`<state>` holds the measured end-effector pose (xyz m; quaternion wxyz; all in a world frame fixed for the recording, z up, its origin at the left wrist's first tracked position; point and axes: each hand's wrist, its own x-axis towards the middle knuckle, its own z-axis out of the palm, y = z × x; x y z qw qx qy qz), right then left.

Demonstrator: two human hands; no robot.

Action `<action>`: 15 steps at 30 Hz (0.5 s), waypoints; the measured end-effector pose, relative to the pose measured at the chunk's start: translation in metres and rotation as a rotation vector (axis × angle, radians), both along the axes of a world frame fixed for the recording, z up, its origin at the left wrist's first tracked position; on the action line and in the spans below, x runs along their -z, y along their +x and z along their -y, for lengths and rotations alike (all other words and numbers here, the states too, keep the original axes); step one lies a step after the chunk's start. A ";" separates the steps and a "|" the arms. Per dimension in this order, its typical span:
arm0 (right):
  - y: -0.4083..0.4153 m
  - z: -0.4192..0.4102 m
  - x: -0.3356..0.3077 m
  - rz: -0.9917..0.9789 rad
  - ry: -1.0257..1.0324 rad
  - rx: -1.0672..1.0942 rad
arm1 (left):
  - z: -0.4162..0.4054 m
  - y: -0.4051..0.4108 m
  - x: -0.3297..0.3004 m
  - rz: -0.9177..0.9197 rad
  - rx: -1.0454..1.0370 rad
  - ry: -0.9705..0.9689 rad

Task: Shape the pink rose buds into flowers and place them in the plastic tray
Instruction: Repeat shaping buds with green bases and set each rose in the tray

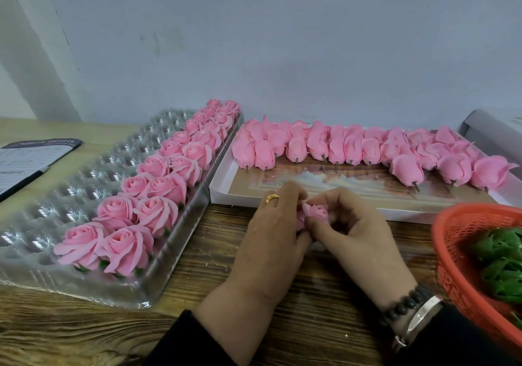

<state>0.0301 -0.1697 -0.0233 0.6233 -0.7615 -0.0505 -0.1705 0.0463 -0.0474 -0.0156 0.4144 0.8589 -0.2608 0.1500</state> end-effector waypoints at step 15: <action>-0.003 0.002 -0.004 0.014 0.096 -0.032 | -0.003 0.002 -0.001 0.050 -0.002 0.005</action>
